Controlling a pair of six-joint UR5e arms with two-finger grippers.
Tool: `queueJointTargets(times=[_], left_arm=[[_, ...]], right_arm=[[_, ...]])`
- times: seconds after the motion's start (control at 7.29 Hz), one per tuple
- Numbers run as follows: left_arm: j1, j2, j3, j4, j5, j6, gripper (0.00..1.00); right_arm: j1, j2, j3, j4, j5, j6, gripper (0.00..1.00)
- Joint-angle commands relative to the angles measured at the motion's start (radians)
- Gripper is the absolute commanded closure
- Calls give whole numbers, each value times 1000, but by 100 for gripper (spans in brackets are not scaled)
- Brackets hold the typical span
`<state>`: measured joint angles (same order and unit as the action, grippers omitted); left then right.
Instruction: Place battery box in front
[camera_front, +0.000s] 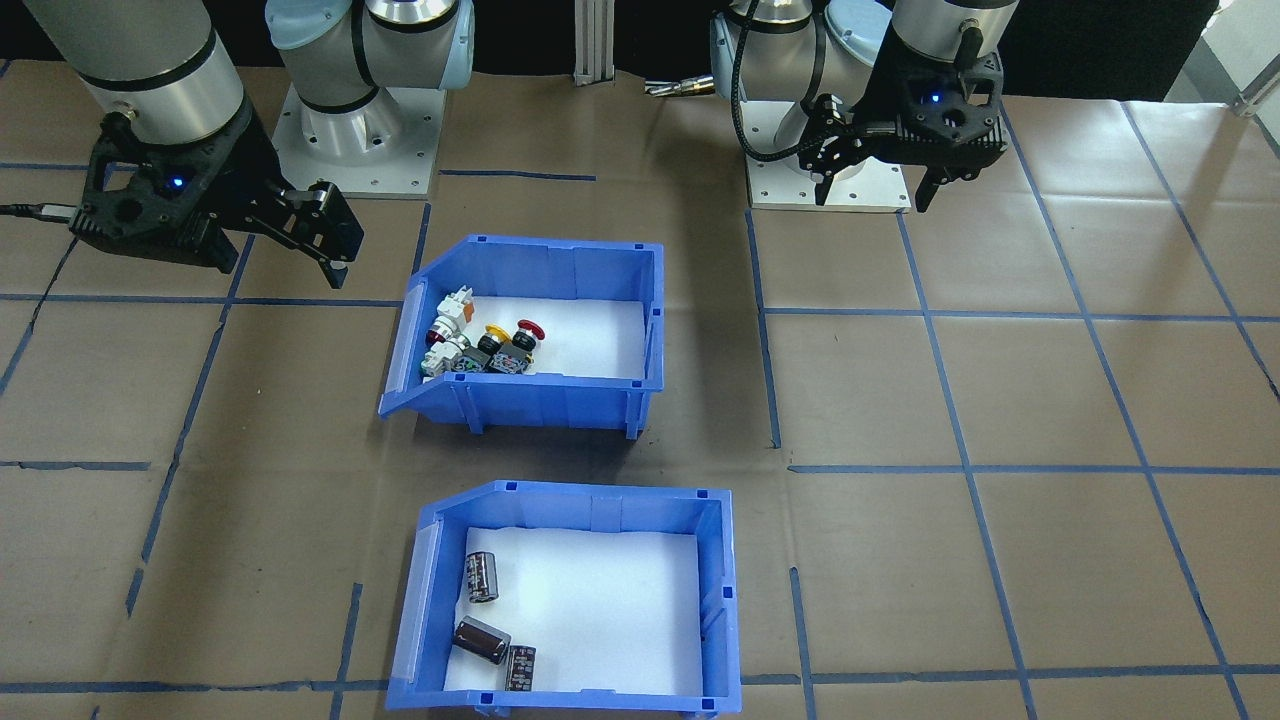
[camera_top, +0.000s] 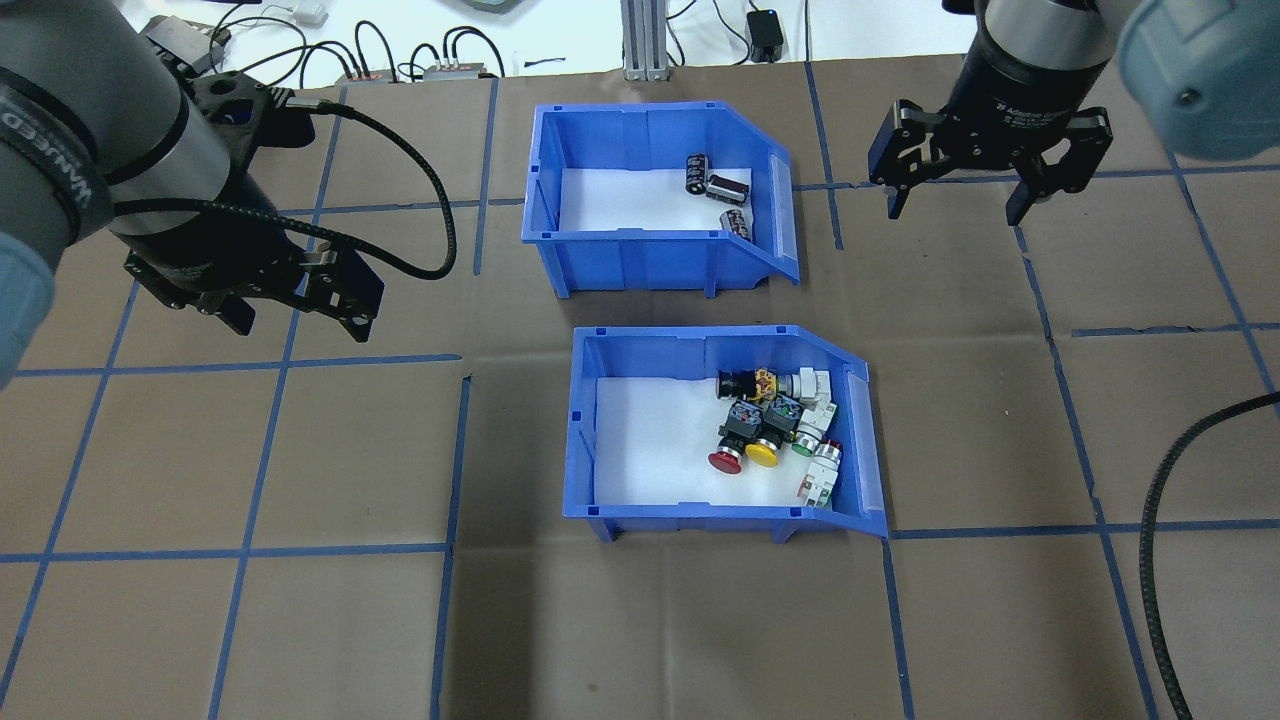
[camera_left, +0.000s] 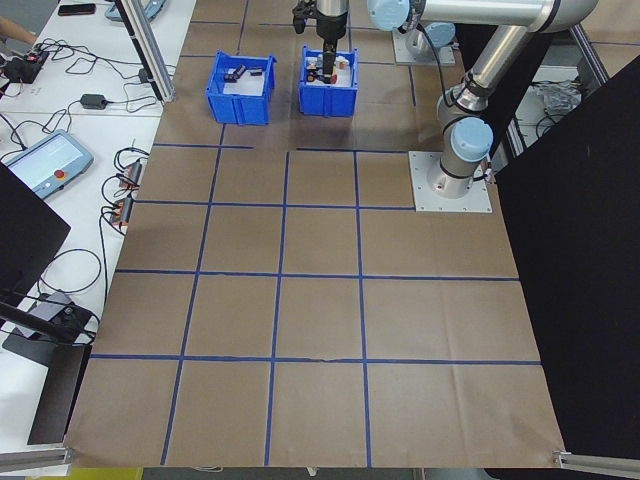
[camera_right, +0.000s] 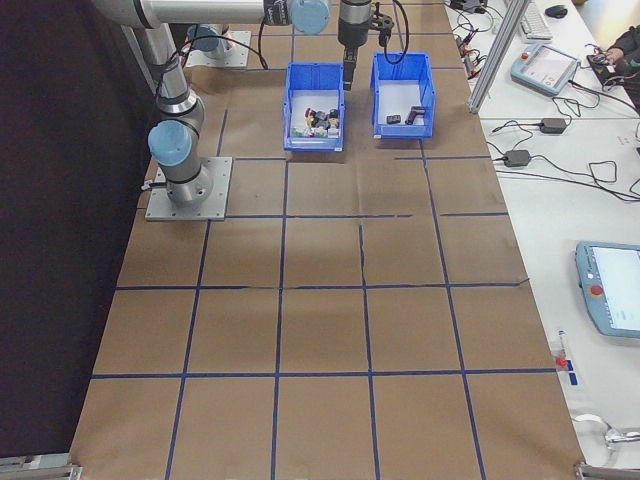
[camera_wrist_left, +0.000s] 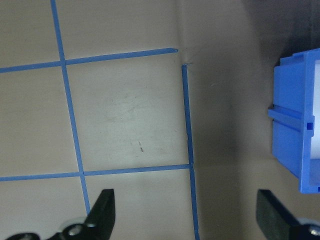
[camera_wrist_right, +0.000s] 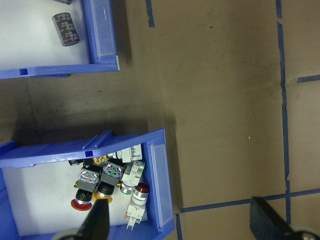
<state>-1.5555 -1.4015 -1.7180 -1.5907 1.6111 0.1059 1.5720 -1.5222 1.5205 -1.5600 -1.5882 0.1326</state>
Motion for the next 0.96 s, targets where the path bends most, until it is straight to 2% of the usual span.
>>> queueJointTargets(times=[0.0, 0.82], left_arm=[[0, 1, 0, 0, 3, -2, 0], [-2, -7, 0, -5, -13, -20, 0]], right_arm=[[2, 13, -3, -5, -6, -14, 0], [2, 10, 0, -8, -7, -14, 0]])
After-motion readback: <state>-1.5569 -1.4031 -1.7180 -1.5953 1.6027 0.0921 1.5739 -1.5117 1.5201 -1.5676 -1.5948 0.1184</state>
